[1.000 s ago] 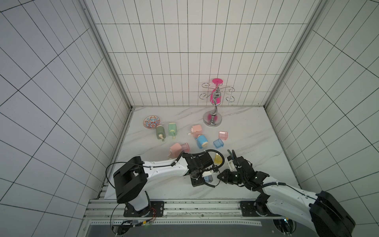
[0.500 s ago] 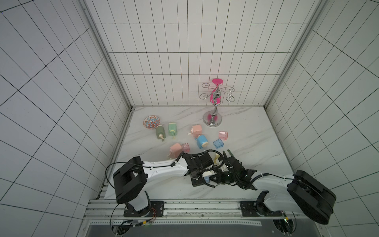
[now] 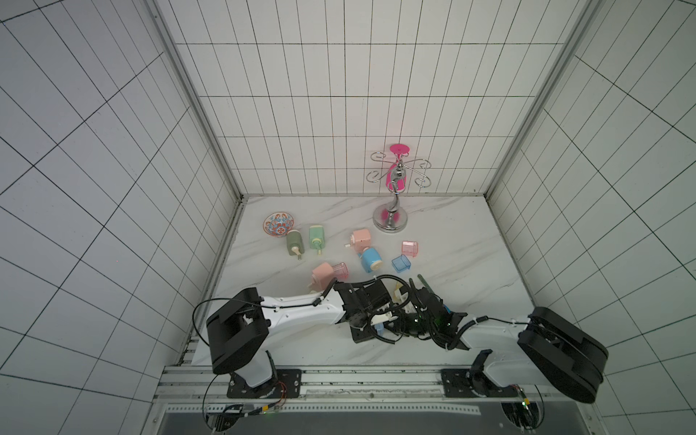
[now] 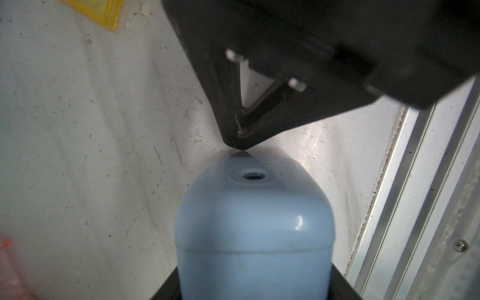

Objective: Put the tray back into the pencil sharpener
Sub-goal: Close the container of the pencil sharpener, then pick up the pencil sharpener from the center of the board.

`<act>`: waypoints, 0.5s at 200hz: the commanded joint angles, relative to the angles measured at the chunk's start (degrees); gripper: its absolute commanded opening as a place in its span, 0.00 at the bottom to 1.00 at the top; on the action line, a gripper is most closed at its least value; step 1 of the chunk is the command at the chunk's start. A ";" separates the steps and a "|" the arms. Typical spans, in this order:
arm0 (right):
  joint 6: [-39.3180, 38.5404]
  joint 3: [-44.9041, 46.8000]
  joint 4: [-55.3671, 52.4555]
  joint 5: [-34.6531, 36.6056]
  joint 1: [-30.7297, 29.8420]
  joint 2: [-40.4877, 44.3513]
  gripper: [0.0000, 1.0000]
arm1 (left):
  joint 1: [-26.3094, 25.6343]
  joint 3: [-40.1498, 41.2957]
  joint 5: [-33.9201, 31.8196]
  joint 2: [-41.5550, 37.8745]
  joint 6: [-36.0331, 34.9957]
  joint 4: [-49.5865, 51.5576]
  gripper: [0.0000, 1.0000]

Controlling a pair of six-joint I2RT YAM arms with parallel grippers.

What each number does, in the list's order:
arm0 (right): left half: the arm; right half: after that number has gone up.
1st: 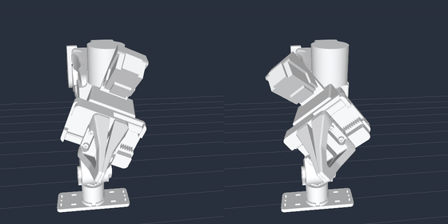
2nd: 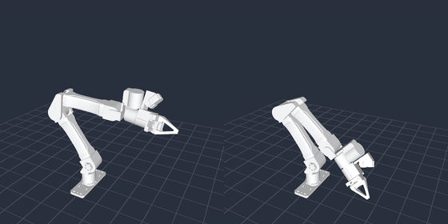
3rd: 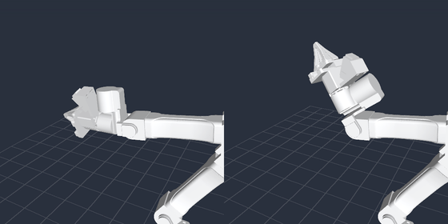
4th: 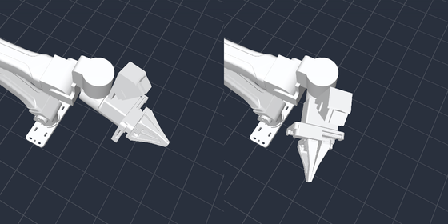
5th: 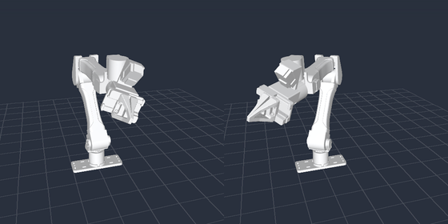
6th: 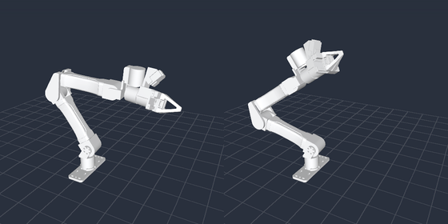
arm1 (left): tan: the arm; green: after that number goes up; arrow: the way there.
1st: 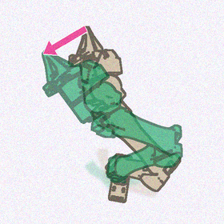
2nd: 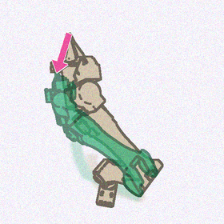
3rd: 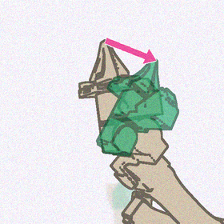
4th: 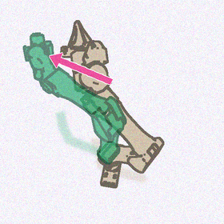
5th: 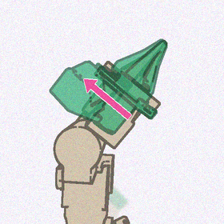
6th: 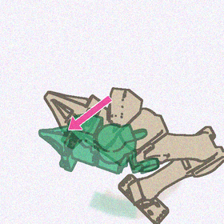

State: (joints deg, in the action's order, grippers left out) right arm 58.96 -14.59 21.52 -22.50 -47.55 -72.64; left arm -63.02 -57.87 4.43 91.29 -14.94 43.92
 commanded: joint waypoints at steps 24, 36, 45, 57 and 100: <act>-2.31 -0.96 -33.91 20.52 -0.94 29.10 0.20 | -0.08 0.78 0.66 -3.65 2.47 -6.29 0.05; -5.26 -4.18 -42.86 24.08 -0.88 35.53 0.20 | -0.08 0.12 -0.90 -4.90 4.65 -5.95 0.00; -6.91 -7.15 -49.32 27.47 -0.80 39.09 0.20 | 0.01 -1.04 -1.82 -5.75 6.41 -4.91 0.00; -9.00 -10.49 -56.21 31.42 -0.79 42.43 0.20 | 0.01 -2.41 -3.50 -7.40 9.37 -3.59 0.00; -11.64 -15.07 -61.64 35.51 -0.61 44.16 0.20 | 2.13 -7.76 -11.42 -14.10 21.40 2.84 0.00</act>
State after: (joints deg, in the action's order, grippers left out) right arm 50.04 -26.94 -31.14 7.42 -48.14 -28.08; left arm -62.63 -60.53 -0.80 80.99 -2.46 43.48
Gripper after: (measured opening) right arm 0.204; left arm 0.585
